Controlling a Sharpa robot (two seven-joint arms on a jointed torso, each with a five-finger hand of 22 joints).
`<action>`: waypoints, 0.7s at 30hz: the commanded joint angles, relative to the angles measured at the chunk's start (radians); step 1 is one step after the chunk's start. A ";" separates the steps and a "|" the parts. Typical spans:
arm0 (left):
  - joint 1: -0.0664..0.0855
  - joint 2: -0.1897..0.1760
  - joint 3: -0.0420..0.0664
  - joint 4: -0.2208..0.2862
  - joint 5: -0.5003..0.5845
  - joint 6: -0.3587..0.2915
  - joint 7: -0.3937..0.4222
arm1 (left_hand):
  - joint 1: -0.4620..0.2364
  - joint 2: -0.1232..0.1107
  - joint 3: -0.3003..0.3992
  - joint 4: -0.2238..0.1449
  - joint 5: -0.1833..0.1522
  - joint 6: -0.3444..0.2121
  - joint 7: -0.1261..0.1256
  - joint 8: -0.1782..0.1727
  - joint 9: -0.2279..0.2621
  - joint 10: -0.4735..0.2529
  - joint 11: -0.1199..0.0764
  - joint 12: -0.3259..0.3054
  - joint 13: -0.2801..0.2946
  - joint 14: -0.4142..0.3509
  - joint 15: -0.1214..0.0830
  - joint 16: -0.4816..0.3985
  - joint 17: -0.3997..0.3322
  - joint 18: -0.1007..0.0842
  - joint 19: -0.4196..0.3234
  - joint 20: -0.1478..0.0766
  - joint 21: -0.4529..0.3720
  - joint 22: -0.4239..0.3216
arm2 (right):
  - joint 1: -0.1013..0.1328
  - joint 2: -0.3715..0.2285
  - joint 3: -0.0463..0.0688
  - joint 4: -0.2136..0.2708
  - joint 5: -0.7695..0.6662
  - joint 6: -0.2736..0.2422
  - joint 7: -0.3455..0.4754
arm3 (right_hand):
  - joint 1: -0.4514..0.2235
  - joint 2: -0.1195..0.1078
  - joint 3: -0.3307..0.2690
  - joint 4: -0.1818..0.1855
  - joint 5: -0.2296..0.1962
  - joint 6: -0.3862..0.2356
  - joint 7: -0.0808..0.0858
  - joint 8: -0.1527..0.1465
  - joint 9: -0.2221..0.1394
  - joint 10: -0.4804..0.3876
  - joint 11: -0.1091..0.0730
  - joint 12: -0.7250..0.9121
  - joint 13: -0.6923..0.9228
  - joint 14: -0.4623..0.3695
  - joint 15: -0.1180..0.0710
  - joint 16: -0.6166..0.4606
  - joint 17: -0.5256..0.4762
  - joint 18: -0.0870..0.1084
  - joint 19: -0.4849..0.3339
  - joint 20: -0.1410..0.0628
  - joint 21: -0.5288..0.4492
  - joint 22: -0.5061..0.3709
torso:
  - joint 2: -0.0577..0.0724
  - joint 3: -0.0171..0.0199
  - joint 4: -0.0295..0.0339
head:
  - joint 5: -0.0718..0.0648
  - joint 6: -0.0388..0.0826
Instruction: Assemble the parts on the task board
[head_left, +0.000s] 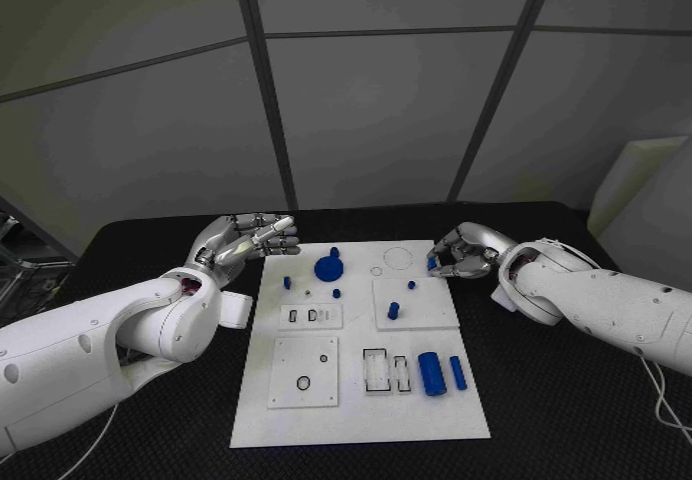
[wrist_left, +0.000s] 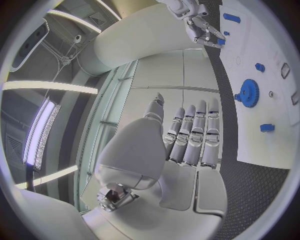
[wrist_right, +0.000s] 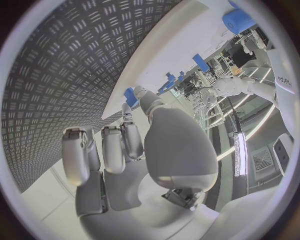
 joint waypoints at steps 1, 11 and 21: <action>0.001 0.000 0.001 0.001 -0.004 0.010 0.004 | 0.006 0.001 0.000 -0.005 -0.004 -0.002 0.009 -0.007 -0.001 0.000 0.004 -0.005 -0.001 -0.002 0.003 -0.004 0.001 -0.007 0.001 0.004 -0.005 -0.001 | 0.002 0.003 0.001 -0.001 -0.013 0.016 -0.006 | -0.001 0.013 0.004 0.001 0.005 0.006 -0.001 0.005 0.002 0.005 -0.001 0.004 0.045 0.059 -0.001 0.004 0.052 0.000 0.087 -0.001 0.004 0.235 | 0.000 0.0003 -0.0010 | 0.000 0.000; 0.001 -0.001 0.001 0.000 -0.004 0.010 0.004 | 0.006 0.001 0.000 -0.005 -0.004 -0.002 0.009 -0.007 -0.001 0.000 0.004 -0.005 -0.001 -0.002 0.003 -0.004 0.001 -0.007 0.001 0.004 -0.005 -0.001 | 0.002 0.008 0.001 -0.008 -0.013 0.008 -0.006 | -0.016 0.041 0.017 0.008 0.005 0.065 -0.015 0.022 0.012 0.011 -0.012 0.013 0.053 0.061 -0.008 0.009 0.063 -0.003 0.094 -0.007 0.010 0.246 | 0.000 0.0005 -0.0006 | 0.002 -0.002; 0.001 -0.001 0.001 -0.001 -0.004 0.010 0.003 | 0.006 0.001 0.000 -0.005 -0.004 -0.002 0.009 -0.007 -0.001 0.000 0.004 -0.005 -0.001 -0.002 0.003 -0.004 0.001 -0.007 0.001 0.004 -0.005 -0.001 | 0.002 0.009 0.001 -0.003 0.027 -0.044 0.004 | -0.013 0.081 0.038 0.001 0.011 0.127 -0.040 0.038 0.030 0.023 -0.033 0.030 0.070 0.067 -0.026 0.021 0.085 -0.007 0.105 -0.023 0.019 0.263 | 0.000 0.0006 -0.0002 | 0.002 -0.005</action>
